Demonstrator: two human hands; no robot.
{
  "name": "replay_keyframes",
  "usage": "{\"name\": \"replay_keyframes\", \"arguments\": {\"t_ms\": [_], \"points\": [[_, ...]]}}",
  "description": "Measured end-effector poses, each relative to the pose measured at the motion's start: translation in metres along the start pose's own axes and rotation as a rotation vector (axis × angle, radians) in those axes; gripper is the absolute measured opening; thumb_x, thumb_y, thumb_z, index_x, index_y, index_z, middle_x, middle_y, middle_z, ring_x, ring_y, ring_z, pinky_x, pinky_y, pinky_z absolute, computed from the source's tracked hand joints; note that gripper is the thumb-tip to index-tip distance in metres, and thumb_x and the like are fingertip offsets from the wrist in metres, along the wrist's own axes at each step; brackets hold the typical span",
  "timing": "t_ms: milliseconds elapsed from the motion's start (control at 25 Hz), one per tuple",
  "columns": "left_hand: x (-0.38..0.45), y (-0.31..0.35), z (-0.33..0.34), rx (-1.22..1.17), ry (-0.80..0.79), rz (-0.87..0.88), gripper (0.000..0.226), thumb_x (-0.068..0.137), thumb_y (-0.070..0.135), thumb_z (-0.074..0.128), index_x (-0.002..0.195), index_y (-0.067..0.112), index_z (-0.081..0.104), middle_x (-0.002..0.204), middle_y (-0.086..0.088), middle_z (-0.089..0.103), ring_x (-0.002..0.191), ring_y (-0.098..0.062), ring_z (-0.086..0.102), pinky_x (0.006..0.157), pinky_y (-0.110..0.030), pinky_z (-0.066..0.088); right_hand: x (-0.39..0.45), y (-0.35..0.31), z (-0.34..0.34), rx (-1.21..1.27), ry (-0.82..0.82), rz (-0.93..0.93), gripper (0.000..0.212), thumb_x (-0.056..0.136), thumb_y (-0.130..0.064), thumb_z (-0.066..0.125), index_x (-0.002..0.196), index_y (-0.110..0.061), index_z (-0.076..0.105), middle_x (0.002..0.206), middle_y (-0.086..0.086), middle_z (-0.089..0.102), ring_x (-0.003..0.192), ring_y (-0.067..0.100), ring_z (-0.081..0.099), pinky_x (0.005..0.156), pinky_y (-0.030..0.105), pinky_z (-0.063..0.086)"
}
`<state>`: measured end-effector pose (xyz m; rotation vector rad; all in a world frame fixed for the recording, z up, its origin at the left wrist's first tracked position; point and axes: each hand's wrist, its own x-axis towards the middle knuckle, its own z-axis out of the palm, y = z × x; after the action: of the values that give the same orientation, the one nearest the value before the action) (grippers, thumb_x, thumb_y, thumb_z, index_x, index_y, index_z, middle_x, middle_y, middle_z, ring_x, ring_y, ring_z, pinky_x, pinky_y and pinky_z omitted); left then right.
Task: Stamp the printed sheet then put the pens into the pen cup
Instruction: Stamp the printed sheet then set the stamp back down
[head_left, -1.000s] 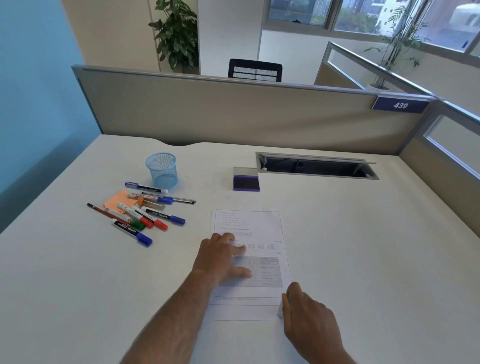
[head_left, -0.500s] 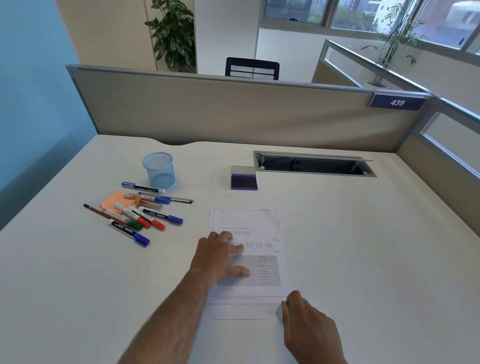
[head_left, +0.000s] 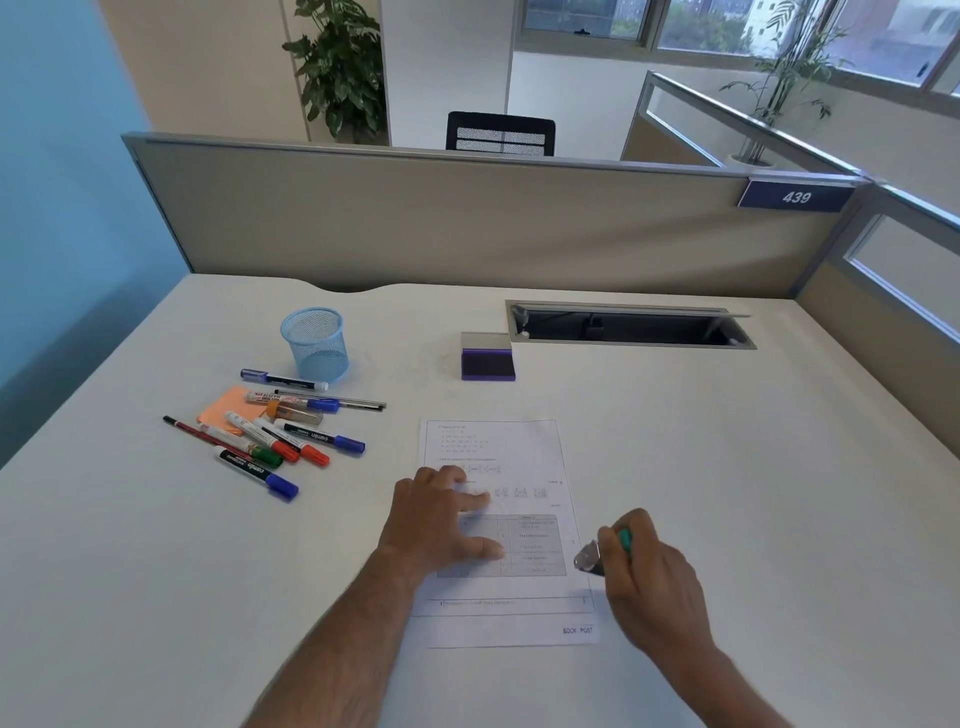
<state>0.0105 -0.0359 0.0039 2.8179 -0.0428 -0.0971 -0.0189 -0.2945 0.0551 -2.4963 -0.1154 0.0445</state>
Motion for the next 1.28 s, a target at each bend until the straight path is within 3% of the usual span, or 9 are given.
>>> {"name": "replay_keyframes", "arguments": {"t_ms": [160,360,440,520,600,720,920,1040,1280], "points": [[0.002,-0.002,0.001,-0.07,0.015,-0.013,0.089,0.045,0.096,0.049,0.119,0.047,0.061,0.131,0.015,0.048,0.12,-0.012,0.039,0.094,-0.038,0.028,0.028,-0.002,0.0,0.047,-0.013,0.035,0.015,0.093,-0.032,0.039,0.079,-0.033,0.035,0.076,-0.036,0.067,0.068,0.003,0.064,0.058,0.03,0.045],[0.015,-0.003,-0.006,-0.257,0.067,-0.096,0.076,0.053,0.094,0.049,0.107,0.044,0.069,0.114,0.021,0.055,0.106,-0.003,0.044,0.087,-0.033,0.027,0.074,-0.007,-0.003,0.103,-0.037,0.141,0.011,0.09,-0.026,0.053,0.081,-0.029,0.047,0.076,-0.007,0.066,0.063,0.021,0.062,0.06,0.039,0.053],[0.024,-0.004,-0.008,-0.364,0.129,-0.127,0.065,0.059,0.087,0.055,0.1,0.04,0.072,0.108,0.019,0.061,0.103,-0.003,0.049,0.087,-0.032,0.029,0.096,-0.013,-0.002,0.223,-0.022,0.178,0.01,0.092,-0.024,0.058,0.092,-0.03,0.049,0.085,0.002,0.068,0.065,0.022,0.068,0.063,0.042,0.059],[0.036,-0.005,-0.011,-0.433,0.177,-0.155,0.052,0.068,0.076,0.062,0.099,0.035,0.073,0.111,0.014,0.066,0.106,-0.007,0.053,0.091,-0.034,0.034,0.12,-0.019,0.002,0.361,-0.013,0.241,0.02,0.094,-0.024,0.061,0.108,-0.026,0.047,0.101,0.006,0.068,0.069,0.018,0.07,0.063,0.034,0.059],[0.051,-0.007,-0.015,-0.474,0.232,-0.195,0.042,0.075,0.064,0.067,0.101,0.031,0.072,0.115,0.01,0.068,0.107,-0.01,0.055,0.096,-0.037,0.04,0.146,-0.023,0.009,0.451,-0.019,0.297,0.028,0.095,-0.023,0.06,0.12,-0.018,0.049,0.11,0.007,0.066,0.077,0.015,0.07,0.073,0.033,0.059],[0.077,-0.012,-0.024,-0.517,0.295,-0.262,0.039,0.078,0.053,0.071,0.108,0.028,0.07,0.114,0.008,0.068,0.106,-0.012,0.057,0.096,-0.043,0.047,0.184,-0.025,0.022,0.459,-0.015,0.302,0.021,0.097,-0.022,0.055,0.115,-0.014,0.062,0.1,0.004,0.069,0.088,0.017,0.068,0.086,0.042,0.058],[0.122,-0.026,-0.033,-0.549,0.298,-0.352,0.037,0.08,0.049,0.072,0.11,0.028,0.069,0.113,0.006,0.067,0.106,-0.016,0.058,0.096,-0.047,0.048,0.236,-0.034,0.047,0.477,0.001,0.313,0.019,0.098,-0.031,0.054,0.104,-0.015,0.062,0.084,-0.001,0.067,0.081,0.019,0.067,0.073,0.035,0.06],[0.147,-0.035,-0.033,-0.535,0.314,-0.374,0.037,0.079,0.048,0.073,0.108,0.028,0.07,0.114,0.006,0.068,0.109,-0.018,0.057,0.096,-0.045,0.045,0.269,-0.043,0.059,0.467,0.008,0.32,0.021,0.099,-0.03,0.049,0.113,-0.015,0.054,0.092,0.002,0.063,0.079,0.016,0.064,0.059,0.025,0.052],[0.188,-0.042,-0.024,-0.451,0.344,-0.427,0.052,0.073,0.058,0.074,0.117,0.03,0.067,0.121,0.004,0.064,0.117,-0.02,0.05,0.094,-0.038,0.037,0.332,-0.06,0.079,0.549,-0.03,0.431,0.027,0.102,-0.031,0.042,0.125,-0.016,0.045,0.096,0.0,0.053,0.077,0.013,0.05,0.056,0.023,0.042]]}}
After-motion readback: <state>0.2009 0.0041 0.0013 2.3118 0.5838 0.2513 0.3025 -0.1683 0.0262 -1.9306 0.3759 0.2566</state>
